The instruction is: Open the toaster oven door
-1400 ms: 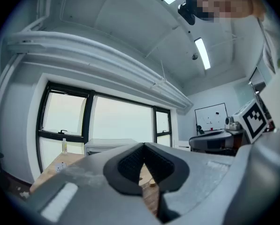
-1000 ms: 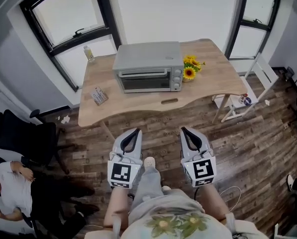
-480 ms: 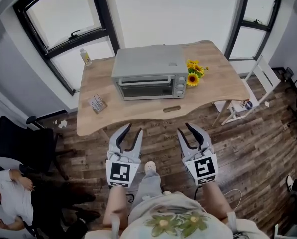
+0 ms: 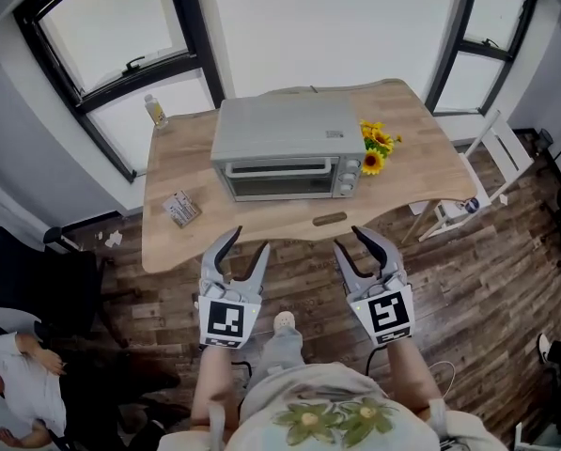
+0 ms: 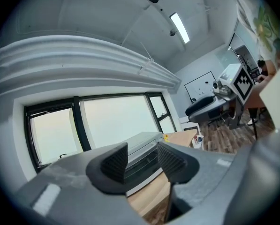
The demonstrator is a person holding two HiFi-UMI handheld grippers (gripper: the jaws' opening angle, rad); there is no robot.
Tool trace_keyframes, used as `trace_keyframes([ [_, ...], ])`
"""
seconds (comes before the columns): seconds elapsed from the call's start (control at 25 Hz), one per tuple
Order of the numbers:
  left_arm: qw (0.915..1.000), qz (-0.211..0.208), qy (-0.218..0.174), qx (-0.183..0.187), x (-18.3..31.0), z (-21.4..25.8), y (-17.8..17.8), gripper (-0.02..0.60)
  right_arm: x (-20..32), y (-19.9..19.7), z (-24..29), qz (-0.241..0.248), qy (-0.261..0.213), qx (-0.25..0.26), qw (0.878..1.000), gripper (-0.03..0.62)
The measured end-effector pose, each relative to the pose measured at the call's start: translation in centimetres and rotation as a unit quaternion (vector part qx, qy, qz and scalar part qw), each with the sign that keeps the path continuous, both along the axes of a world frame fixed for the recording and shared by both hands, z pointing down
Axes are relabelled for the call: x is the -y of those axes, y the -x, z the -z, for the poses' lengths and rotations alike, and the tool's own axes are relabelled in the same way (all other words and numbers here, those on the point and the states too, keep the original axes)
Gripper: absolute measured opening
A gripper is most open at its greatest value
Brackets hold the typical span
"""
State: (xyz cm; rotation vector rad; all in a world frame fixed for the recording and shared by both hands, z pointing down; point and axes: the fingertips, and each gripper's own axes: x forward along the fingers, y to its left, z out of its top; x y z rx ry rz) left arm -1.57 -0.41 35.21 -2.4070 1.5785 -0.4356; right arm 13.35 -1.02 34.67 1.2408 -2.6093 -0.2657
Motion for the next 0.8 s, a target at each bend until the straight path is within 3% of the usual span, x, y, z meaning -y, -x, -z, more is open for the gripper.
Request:
trace_keyframes([
  [0.52, 0.9989, -0.013, 0.017, 0.043, 6.7, -1.3, 3.7, 0.238, 6.5, 2.4, -1.3, 0.009, 0.003, -0.049, 0.999, 0.173],
  [0.8, 0.9982, -0.013, 0.046, 0.036, 9.8, -4.0, 5.8, 0.238, 9.6, 3.4, -2.9, 0.002, 0.021, -0.079, 0.997, 0.178],
])
